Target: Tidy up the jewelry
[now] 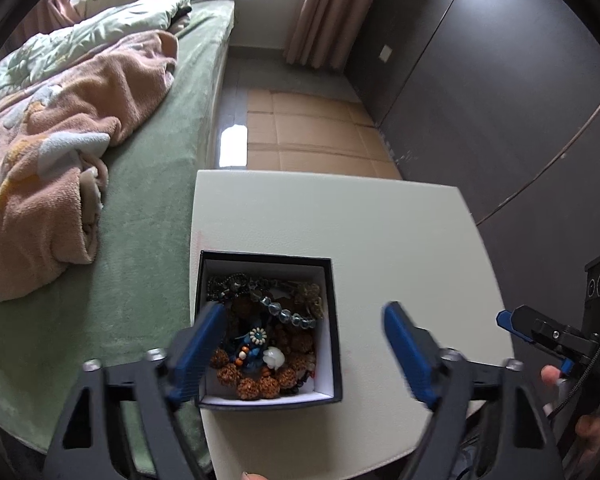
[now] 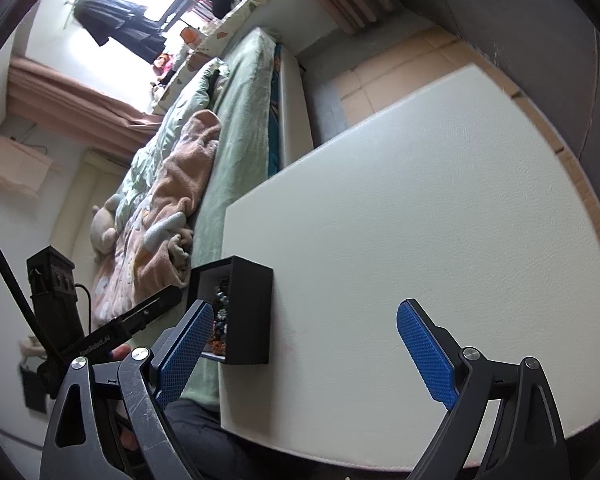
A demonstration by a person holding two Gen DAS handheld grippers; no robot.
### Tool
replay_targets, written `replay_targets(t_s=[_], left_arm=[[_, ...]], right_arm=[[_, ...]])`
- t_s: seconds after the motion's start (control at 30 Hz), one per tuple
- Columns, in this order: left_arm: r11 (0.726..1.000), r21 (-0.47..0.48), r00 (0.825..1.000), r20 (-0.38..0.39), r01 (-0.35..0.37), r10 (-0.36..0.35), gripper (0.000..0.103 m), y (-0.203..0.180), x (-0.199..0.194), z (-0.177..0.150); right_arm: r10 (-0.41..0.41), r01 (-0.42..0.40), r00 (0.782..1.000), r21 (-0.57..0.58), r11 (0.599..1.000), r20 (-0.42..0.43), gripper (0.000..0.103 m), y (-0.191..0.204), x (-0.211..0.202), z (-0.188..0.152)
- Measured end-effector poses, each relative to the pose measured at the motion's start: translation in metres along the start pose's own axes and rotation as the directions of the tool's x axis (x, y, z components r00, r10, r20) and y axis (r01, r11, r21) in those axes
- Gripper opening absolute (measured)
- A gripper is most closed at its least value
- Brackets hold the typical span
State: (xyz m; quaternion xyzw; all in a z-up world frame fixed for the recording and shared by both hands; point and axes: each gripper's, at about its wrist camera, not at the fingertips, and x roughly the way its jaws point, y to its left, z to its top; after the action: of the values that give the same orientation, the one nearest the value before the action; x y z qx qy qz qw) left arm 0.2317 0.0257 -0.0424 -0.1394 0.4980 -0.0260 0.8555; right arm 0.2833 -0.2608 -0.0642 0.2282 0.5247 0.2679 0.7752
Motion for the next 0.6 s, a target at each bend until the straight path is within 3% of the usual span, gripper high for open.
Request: replay_targets(t_s=[0.13, 0.37, 0.6], left_arm=[[1.0, 0.013, 0.998, 0.062, 0.023, -0.024, 0.103, -0.003, -0.022, -0.008], [0.999, 0.017, 0.984, 0.171, 0.048, -0.05, 0.103, 0.0, -0.059, -0.028], [0.998, 0.055, 0.973, 0.23, 0.021, -0.033, 0.103, 0.0, -0.09, -0.05]], right_arm=[[-0.021, 0.022, 0.999, -0.041, 0.999, 0.035, 0.103, 0.011, -0.016, -0.005], [-0.048, 0.063, 0.989, -0.109, 0.992, 0.14, 0.103, 0.028, -0.051, -0.018], [-0.109, 0.137, 0.98, -0.166, 0.977, 0.169, 0.103, 0.036, -0.072, -0.038]])
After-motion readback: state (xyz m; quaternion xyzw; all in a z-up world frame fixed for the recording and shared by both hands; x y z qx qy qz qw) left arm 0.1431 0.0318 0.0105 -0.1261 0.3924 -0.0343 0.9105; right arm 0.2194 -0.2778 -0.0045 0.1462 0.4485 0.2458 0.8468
